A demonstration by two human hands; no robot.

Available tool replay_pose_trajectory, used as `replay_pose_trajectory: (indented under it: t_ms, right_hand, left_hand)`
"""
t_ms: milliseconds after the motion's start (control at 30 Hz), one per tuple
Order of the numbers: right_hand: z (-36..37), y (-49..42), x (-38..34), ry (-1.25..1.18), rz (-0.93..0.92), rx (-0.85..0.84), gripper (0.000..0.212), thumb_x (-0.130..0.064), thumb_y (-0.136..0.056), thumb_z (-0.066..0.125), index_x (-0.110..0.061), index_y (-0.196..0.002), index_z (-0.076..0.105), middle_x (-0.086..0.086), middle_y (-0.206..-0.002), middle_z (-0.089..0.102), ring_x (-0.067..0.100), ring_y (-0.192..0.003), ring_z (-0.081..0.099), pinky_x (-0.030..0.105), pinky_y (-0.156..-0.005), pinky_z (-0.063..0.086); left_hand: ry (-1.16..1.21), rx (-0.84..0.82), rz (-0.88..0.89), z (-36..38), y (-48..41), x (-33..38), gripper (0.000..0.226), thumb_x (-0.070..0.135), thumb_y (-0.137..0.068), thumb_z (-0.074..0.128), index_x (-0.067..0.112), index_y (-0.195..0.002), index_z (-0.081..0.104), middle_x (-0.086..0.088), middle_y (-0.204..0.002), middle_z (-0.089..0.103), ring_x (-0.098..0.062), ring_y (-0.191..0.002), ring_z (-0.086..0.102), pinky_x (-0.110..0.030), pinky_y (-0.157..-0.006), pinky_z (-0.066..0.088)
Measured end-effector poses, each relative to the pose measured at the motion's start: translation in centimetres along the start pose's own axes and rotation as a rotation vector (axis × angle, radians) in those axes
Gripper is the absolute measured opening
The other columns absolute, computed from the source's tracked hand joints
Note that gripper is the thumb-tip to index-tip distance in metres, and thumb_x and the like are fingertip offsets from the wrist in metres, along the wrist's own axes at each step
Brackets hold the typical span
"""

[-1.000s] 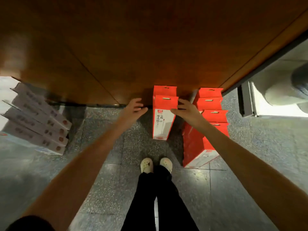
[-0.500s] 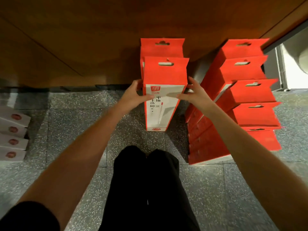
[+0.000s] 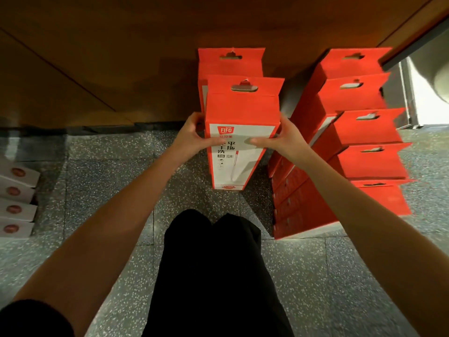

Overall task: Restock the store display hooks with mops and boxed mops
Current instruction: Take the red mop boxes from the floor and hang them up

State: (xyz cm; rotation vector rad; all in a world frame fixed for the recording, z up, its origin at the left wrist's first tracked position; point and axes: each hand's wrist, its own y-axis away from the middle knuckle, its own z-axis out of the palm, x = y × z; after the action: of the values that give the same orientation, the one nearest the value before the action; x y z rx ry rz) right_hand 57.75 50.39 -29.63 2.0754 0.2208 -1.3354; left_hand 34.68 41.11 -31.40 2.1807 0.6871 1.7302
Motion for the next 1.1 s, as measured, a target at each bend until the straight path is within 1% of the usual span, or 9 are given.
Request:
replay_pose_trajectory:
  t_ms: [167,367,467,600,667,767,867,1000,1100]
  right_hand:
    - [-3.9,6.4,-11.4,0.061,-0.073,0.036,0.084,-0.042,-0.058,0.089,-0.021,-0.129,0.051,-0.008,-0.121,0.065,0.005,-0.111,0.061,0.031,-0.096,0.049]
    - [-10.4,16.4,-26.9,0.039,-0.148,0.08,0.066,-0.029,-0.062,0.087,-0.02,-0.12,0.057,-0.013,-0.106,0.069,-0.006,-0.094,0.064,0.015,-0.078,0.049]
    - [-14.0,22.2,-34.1,-0.007,-0.195,0.158,0.065,-0.036,-0.061,0.088,-0.021,-0.118,0.059,-0.009,-0.109,0.07,0.003,-0.099,0.066,0.024,-0.085,0.053]
    - [-18.2,30.0,-40.9,-0.06,-0.311,0.275,0.046,-0.022,-0.076,0.077,-0.02,-0.118,0.059,-0.001,-0.115,0.069,0.011,-0.102,0.067,0.03,-0.089,0.055]
    - [-20.4,34.2,-43.5,-0.082,-0.365,0.348,0.039,-0.025,-0.078,0.074,-0.025,-0.114,0.059,-0.005,-0.111,0.069,0.008,-0.099,0.068,0.029,-0.083,0.057]
    - [-24.1,40.3,-45.9,-0.126,-0.443,0.47,0.038,-0.023,-0.08,0.071,-0.019,-0.116,0.058,-0.011,-0.102,0.069,-0.003,-0.087,0.068,0.013,-0.068,0.053]
    - [-27.9,46.4,-47.0,-0.124,-0.495,0.605,0.032,-0.027,-0.08,0.072,-0.026,-0.109,0.06,-0.017,-0.097,0.069,-0.005,-0.083,0.068,0.009,-0.065,0.051]
    - [-34.0,53.5,-46.5,-0.075,-0.536,0.795,0.027,-0.03,-0.081,0.071,-0.026,-0.106,0.061,-0.007,-0.099,0.071,0.005,-0.086,0.07,0.017,-0.07,0.055]
    - [-39.5,58.3,-44.2,-0.038,-0.56,0.903,0.032,-0.044,-0.074,0.071,-0.03,-0.101,0.064,-0.002,-0.101,0.073,0.015,-0.093,0.07,0.028,-0.081,0.057]
  left_hand:
    - [0.014,0.005,0.064,-2.5,6.9,10.8,0.079,0.039,-0.059,0.085,0.022,-0.124,0.044,0.001,-0.122,0.061,-0.012,-0.111,0.059,-0.039,-0.096,0.05]
    - [-0.033,0.028,0.193,-5.3,16.7,27.3,0.074,0.04,-0.063,0.083,0.021,-0.125,0.046,0.018,-0.108,0.061,0.004,-0.094,0.06,-0.018,-0.078,0.051]
    - [-0.083,0.028,0.307,-6.0,21.3,36.1,0.077,0.059,-0.051,0.077,0.025,-0.115,0.05,0.012,-0.11,0.065,-0.003,-0.098,0.062,-0.033,-0.087,0.052]
    - [-0.124,0.023,0.493,-5.6,26.3,46.2,0.071,0.062,-0.055,0.075,0.022,-0.109,0.051,0.007,-0.11,0.066,-0.009,-0.098,0.064,-0.038,-0.086,0.054]
    - [-0.119,0.019,0.589,-4.5,28.8,50.8,0.068,0.062,-0.056,0.075,0.02,-0.106,0.053,0.009,-0.105,0.067,-0.009,-0.095,0.065,-0.039,-0.084,0.056]
    - [-0.105,-0.022,0.737,-1.8,32.0,57.0,0.07,0.064,-0.057,0.076,0.017,-0.104,0.055,0.006,-0.101,0.069,-0.011,-0.091,0.068,-0.039,-0.082,0.057]
    - [-0.056,-0.1,0.877,2.5,35.3,62.1,0.068,0.061,-0.061,0.076,0.015,-0.106,0.055,0.005,-0.101,0.069,-0.012,-0.089,0.07,-0.038,-0.079,0.058]
    - [0.01,-0.214,0.996,10.3,38.9,67.6,0.057,0.055,-0.062,0.069,0.018,-0.102,0.052,0.005,-0.098,0.07,-0.012,-0.084,0.071,-0.036,-0.074,0.059]
    - [0.057,-0.315,1.022,17.9,40.6,70.7,0.06,0.053,-0.061,0.069,0.016,-0.105,0.051,0.002,-0.096,0.071,-0.014,-0.082,0.072,-0.034,-0.07,0.059]
